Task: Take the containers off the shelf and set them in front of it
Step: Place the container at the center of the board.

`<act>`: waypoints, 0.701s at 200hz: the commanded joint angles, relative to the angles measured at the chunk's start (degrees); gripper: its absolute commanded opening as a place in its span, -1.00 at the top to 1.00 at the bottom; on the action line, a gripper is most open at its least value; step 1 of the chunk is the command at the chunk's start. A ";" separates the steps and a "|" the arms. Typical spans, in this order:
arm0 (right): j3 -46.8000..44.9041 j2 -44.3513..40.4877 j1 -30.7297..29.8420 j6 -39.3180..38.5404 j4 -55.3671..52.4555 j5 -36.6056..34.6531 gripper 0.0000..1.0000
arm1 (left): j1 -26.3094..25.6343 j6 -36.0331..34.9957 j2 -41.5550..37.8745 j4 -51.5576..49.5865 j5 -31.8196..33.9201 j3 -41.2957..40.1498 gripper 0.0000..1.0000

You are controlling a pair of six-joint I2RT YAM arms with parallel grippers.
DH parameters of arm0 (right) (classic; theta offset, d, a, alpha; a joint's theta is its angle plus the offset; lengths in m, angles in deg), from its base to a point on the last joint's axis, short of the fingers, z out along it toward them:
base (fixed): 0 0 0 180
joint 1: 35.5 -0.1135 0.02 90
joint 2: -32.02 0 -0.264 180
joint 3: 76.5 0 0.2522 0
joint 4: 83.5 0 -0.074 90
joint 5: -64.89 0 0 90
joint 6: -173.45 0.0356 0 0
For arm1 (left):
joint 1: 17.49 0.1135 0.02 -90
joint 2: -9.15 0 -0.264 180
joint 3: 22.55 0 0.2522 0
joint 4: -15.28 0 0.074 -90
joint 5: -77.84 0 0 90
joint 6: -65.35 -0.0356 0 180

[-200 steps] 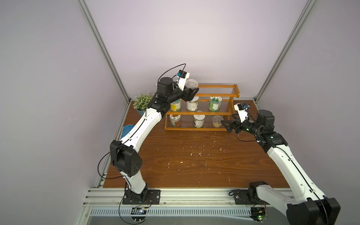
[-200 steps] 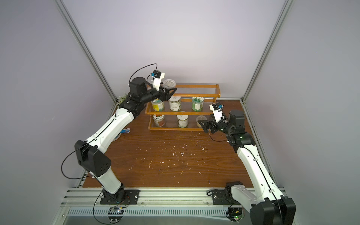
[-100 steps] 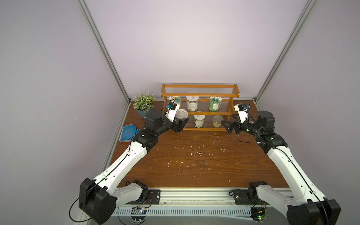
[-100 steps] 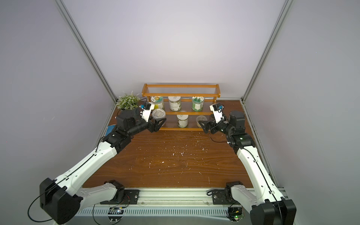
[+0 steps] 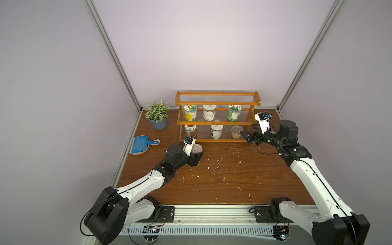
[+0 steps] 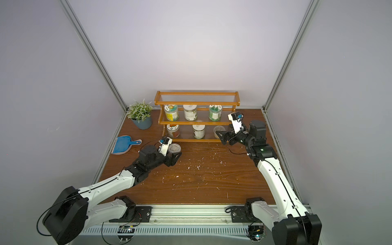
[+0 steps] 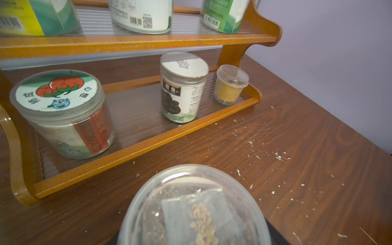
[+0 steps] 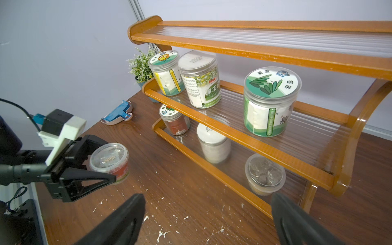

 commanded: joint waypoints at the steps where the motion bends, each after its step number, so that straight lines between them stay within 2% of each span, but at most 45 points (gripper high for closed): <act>1: 0.78 0.11 -0.39 0.92 3.93 4.39 -0.99 | -0.67 0.89 2.47 9.72 2.98 -1.47 -0.49; 62: -1.25 0.07 -1.59 1.43 5.35 10.42 -0.99 | -0.67 0.29 11.19 18.64 4.17 -4.56 -0.48; 140: -1.49 0.38 -2.85 0.70 4.59 10.02 -0.99 | -0.57 -0.51 18.28 23.53 5.05 -4.37 -0.52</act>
